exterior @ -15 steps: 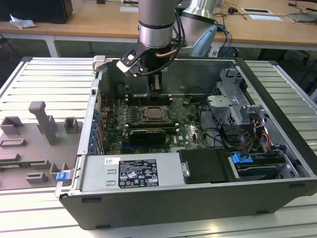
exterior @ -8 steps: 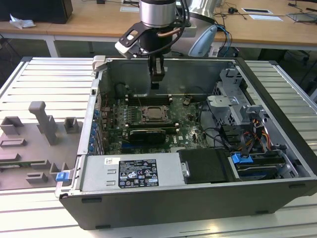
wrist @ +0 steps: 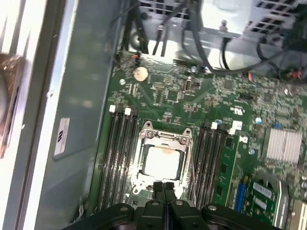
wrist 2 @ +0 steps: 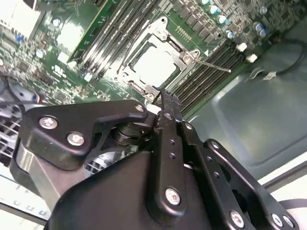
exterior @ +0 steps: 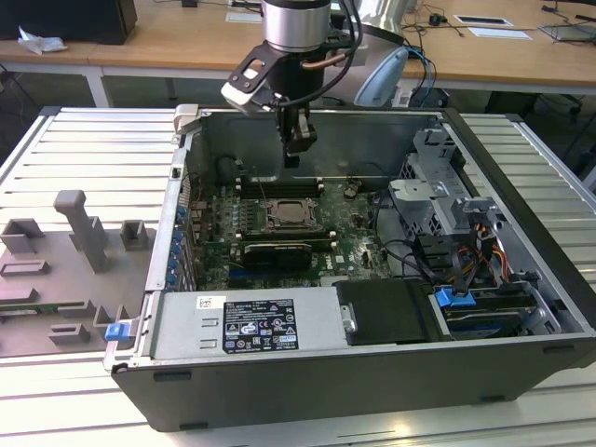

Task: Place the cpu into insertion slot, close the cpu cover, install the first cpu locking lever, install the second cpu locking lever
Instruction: 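Install the first cpu locking lever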

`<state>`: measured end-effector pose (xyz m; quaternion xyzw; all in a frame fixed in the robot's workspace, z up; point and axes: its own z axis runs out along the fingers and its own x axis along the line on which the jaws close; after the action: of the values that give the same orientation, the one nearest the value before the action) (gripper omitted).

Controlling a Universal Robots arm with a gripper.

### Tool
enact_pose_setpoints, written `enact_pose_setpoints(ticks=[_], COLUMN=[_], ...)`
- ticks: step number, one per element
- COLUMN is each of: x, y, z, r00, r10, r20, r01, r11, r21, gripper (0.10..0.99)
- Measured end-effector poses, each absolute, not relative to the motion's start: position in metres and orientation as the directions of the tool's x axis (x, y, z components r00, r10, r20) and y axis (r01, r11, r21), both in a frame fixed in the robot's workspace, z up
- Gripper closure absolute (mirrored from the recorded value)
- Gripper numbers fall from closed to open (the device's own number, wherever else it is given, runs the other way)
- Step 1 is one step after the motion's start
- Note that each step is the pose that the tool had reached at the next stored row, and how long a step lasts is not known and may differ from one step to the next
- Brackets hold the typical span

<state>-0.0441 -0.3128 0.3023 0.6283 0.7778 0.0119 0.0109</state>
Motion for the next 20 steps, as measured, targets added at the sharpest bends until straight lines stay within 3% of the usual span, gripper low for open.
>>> enact_pose_setpoints(ticks=[8,20], x=[-0.0445,-0.0445], y=[-0.3128,-0.3128], z=[0.3019,0.3018], r00=[-0.292,-0.522], r10=[0.956,0.853], r20=[-0.002,-0.002], r01=[0.956,0.853], r11=[0.292,0.522], r21=[0.032,0.032], gripper=[0.98,0.98])
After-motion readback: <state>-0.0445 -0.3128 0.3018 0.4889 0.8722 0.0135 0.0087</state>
